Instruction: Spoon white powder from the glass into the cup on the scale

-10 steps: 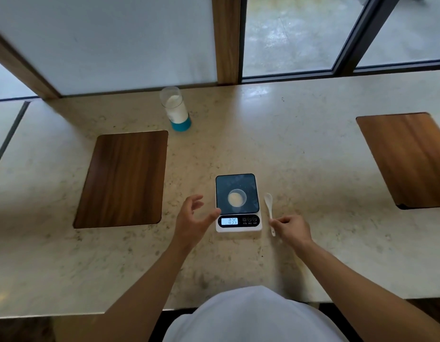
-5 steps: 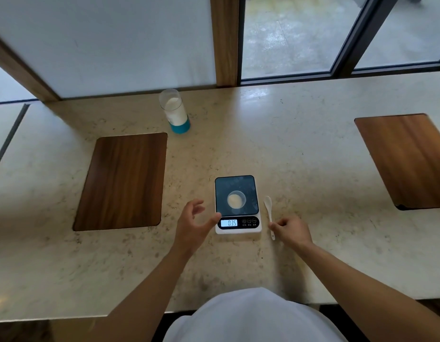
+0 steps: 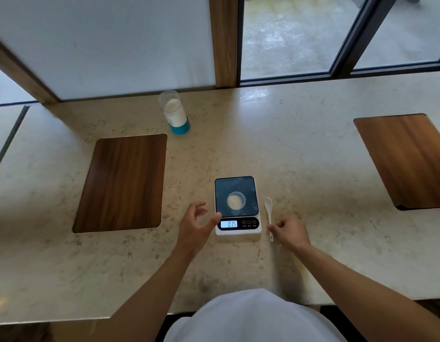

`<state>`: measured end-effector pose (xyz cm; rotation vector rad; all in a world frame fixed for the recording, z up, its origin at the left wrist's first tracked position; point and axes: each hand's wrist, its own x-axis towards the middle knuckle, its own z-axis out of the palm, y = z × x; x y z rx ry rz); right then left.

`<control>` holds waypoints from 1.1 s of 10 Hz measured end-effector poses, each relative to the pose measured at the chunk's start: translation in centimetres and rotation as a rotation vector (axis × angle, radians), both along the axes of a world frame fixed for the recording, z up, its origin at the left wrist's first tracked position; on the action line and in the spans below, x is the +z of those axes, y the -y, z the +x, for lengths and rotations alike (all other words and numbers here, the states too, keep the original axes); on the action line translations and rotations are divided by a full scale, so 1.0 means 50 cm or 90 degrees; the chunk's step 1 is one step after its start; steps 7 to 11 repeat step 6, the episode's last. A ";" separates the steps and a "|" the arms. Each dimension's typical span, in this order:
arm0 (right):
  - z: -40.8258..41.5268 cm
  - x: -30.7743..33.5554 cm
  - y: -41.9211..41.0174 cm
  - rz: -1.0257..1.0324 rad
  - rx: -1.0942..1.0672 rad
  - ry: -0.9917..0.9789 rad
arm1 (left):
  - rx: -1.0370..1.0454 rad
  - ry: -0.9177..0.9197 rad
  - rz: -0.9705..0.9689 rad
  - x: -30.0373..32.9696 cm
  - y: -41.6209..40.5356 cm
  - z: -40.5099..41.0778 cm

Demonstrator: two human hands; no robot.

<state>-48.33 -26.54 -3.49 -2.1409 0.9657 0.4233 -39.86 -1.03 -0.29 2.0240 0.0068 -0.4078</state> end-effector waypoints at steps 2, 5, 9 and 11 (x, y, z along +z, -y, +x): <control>-0.004 0.002 0.002 -0.011 0.009 0.005 | 0.006 -0.009 -0.010 0.009 0.005 -0.002; -0.003 0.008 0.004 -0.045 0.048 0.005 | 0.002 -0.011 0.001 0.020 0.015 -0.001; 0.027 0.021 0.002 -0.032 0.052 0.038 | 0.015 0.003 -0.003 0.036 0.014 0.020; 0.027 0.021 0.002 -0.032 0.052 0.038 | 0.015 0.003 -0.003 0.036 0.014 0.020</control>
